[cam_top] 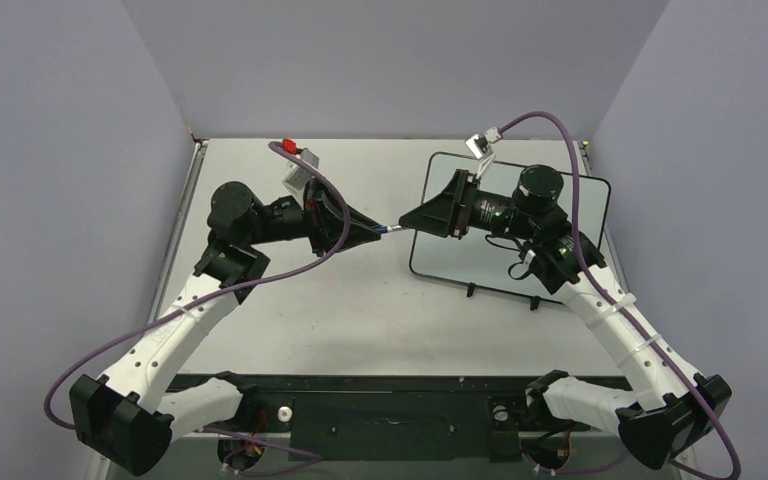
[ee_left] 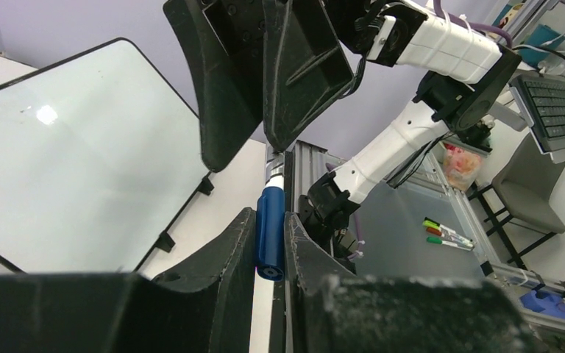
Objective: Write a sentence on the whiteboard
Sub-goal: Open the whiteboard marker at the center of the board.
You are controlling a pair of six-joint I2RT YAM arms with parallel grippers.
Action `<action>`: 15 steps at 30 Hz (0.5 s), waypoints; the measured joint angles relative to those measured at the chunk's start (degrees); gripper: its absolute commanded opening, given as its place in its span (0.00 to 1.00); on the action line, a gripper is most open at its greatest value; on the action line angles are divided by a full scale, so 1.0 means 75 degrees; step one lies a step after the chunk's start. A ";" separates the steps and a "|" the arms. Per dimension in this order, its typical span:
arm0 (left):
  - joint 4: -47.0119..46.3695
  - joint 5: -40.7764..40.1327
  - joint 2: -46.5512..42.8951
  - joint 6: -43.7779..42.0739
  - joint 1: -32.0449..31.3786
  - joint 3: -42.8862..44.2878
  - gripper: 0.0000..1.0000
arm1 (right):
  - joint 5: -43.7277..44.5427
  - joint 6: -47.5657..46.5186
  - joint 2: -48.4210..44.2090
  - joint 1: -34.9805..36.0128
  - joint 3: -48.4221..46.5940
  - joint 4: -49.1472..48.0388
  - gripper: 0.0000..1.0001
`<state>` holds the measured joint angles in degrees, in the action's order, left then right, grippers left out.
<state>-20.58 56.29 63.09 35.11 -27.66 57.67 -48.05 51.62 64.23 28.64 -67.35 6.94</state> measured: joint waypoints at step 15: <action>0.0245 0.0632 0.0577 -0.0344 0.0251 0.0347 0.00 | -0.0463 0.0041 -0.0009 0.0050 -0.0023 -0.0009 0.35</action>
<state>-18.74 61.04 67.42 32.53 -25.78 60.27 -51.53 51.92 64.16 29.02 -67.53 6.87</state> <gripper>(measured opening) 0.133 0.374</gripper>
